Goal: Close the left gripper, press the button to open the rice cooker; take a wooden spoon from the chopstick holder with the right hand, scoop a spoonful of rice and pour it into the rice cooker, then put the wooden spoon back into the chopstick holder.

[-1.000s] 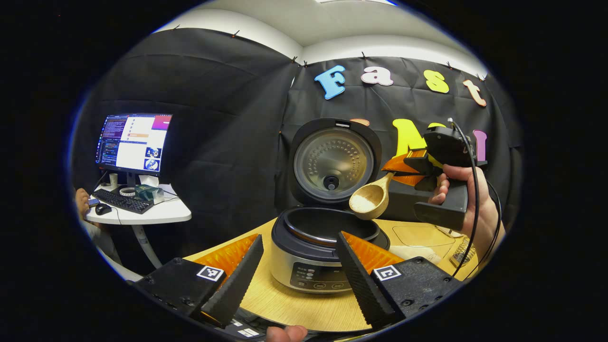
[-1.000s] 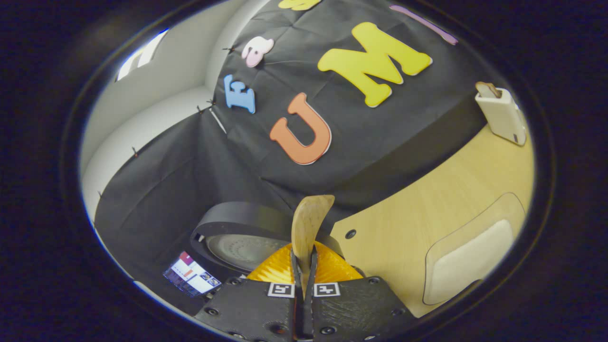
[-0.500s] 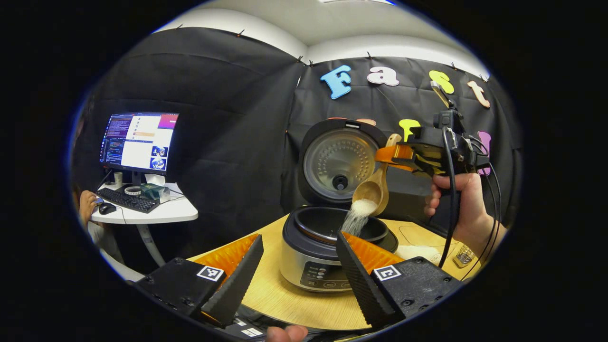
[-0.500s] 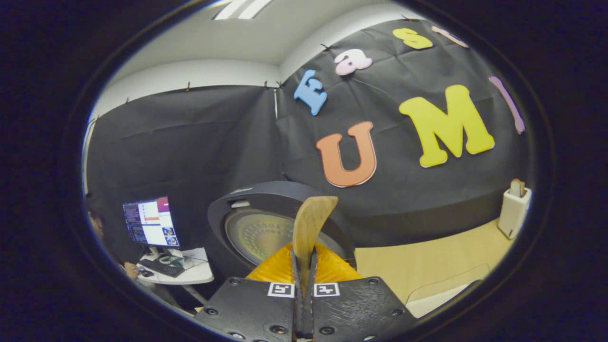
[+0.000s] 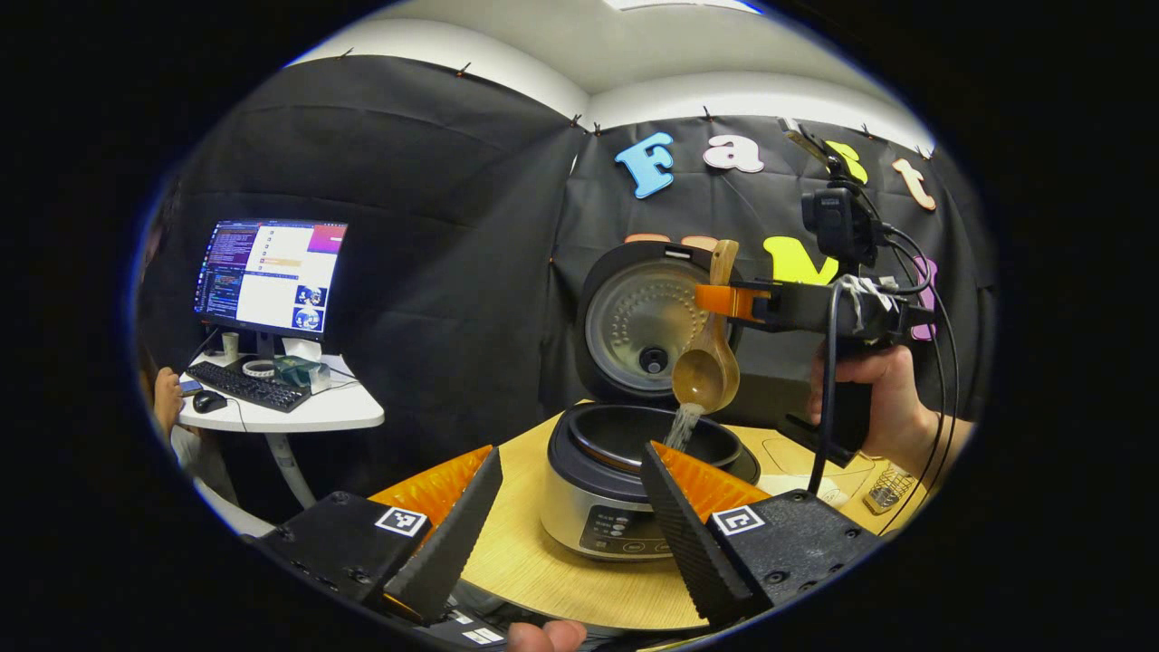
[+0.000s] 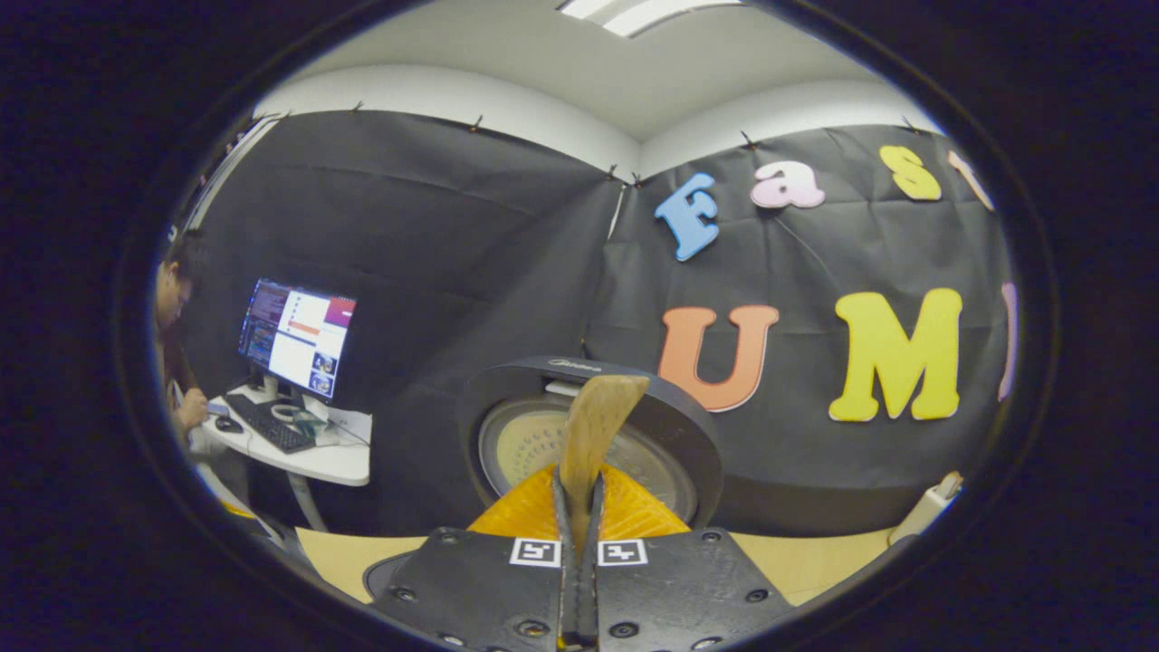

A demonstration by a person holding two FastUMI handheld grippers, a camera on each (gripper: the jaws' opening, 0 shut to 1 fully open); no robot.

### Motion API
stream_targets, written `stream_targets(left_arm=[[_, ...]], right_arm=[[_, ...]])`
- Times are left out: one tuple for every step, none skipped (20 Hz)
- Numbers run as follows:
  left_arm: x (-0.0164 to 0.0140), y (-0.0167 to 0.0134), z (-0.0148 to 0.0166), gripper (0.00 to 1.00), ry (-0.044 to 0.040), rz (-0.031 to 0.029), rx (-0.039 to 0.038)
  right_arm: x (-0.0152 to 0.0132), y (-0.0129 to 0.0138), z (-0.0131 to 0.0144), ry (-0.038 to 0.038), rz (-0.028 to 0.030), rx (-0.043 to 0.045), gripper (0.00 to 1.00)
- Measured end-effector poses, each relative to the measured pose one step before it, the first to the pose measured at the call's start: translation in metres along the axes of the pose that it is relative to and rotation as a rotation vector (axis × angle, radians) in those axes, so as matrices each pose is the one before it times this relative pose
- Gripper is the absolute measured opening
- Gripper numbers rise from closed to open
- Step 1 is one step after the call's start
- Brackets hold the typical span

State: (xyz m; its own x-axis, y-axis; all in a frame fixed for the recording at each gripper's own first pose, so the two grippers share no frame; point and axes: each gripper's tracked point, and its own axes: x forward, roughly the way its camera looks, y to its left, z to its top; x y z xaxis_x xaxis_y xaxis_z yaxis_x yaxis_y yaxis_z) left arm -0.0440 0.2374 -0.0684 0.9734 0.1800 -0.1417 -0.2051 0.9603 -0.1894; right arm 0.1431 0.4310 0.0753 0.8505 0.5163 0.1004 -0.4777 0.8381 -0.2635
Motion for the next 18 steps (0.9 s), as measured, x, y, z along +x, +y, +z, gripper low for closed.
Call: stream_targets(left_arm=[[-0.00057, 0.00069, 0.00087, 0.98, -0.00140, 0.00178, -0.00195], [-0.00078, -0.00079, 0.00066, 0.98, -0.00121, -0.00153, -0.00126], [-0.00048, -0.00021, 0.00066, 0.98, -0.00204, -0.00012, -0.00023], [-0.00013, -0.00054, 0.00098, 0.98, -0.00156, -0.00106, -0.00064], [-0.00141, -0.00127, 0.00122, 0.98, -0.00253, -0.00155, -0.00111], [-0.00021, -0.00089, 0.00061, 0.98, -0.00138, -0.00197, -0.00089], [-0.00066, -0.00094, 0.00005, 0.98, -0.00072, -0.00141, -0.00055], [0.00047, 0.00035, 0.00028, 0.98, 0.00066, -0.00216, -0.00087], [-0.00018, 0.00011, 0.00051, 0.98, -0.00171, -0.00051, -0.00191], [-0.00070, 0.00000, 0.00062, 0.98, -0.00334, -0.00123, -0.00221], [-0.00063, -0.00029, 0.00062, 0.98, -0.00236, -0.00127, -0.00071], [0.00061, 0.00080, 0.00101, 0.98, -0.00207, -0.00032, 0.00037], [-0.00035, 0.00119, -0.00019, 0.98, 0.00130, 0.00485, 0.00038], [0.00049, 0.00281, -0.00052, 0.98, 0.00222, 0.00577, -0.00129], [-0.00014, 0.00047, 0.00021, 0.98, -0.00011, 0.00261, -0.00448], [-0.00044, -0.00127, 0.00104, 0.98, -0.00128, -0.00036, -0.00361], [-0.00072, -0.00060, 0.00018, 0.98, -0.00189, -0.00001, -0.00090], [0.00064, -0.00097, 0.00036, 0.98, -0.00177, -0.00180, 0.00241]], right_arm=[[-0.00048, 0.00293, 0.00318, -0.02210, 0.00592, -0.04293, 0.00], [-0.00109, 0.00122, 0.00204, -0.01952, -0.00103, -0.04114, 0.00], [-0.00168, 0.00170, 0.00111, -0.01294, -0.00082, -0.03848, 0.00], [-0.00127, 0.00289, 0.00135, -0.01093, 0.00415, -0.03191, 0.00], [-0.00166, 0.00432, 0.00204, -0.00834, 0.01030, -0.01704, 0.00], [-0.00143, 0.00305, 0.00093, -0.00272, 0.00812, 0.00019, 0.00], [0.00005, 0.00256, 0.00205, -0.00192, 0.00732, 0.00946, 0.00], [-0.00079, 0.00106, 0.00233, -0.00091, 0.00324, 0.01298, 0.00], [-0.00046, -0.00054, -0.00049, 0.00393, 0.00035, 0.01010, 0.00], [-0.00011, -0.00051, -0.00087, 0.00447, -0.00019, 0.00752, 0.00], [-0.00009, -0.00140, -0.00061, 0.00548, -0.00126, 0.00973, 0.00], [-0.00045, -0.00092, 0.00027, 0.00384, -0.00145, 0.01380, 0.00], [-0.00042, -0.00036, -0.00035, 0.00500, 0.00052, 0.01905, 0.00], [-0.00055, -0.00022, 0.00042, 0.00505, 0.00341, 0.02089, 0.00], [0.00036, -0.00096, 0.00030, 0.00585, 0.00327, 0.02192, 0.00], [-0.00030, -0.00175, 0.00021, 0.00466, 0.00050, 0.02102, 0.00], [0.00004, -0.00262, 0.00016, 0.00416, -0.00196, 0.02109, 0.00], [-0.00094, -0.00207, 0.00102, 0.00167, -0.00185, 0.02492, 0.00]])
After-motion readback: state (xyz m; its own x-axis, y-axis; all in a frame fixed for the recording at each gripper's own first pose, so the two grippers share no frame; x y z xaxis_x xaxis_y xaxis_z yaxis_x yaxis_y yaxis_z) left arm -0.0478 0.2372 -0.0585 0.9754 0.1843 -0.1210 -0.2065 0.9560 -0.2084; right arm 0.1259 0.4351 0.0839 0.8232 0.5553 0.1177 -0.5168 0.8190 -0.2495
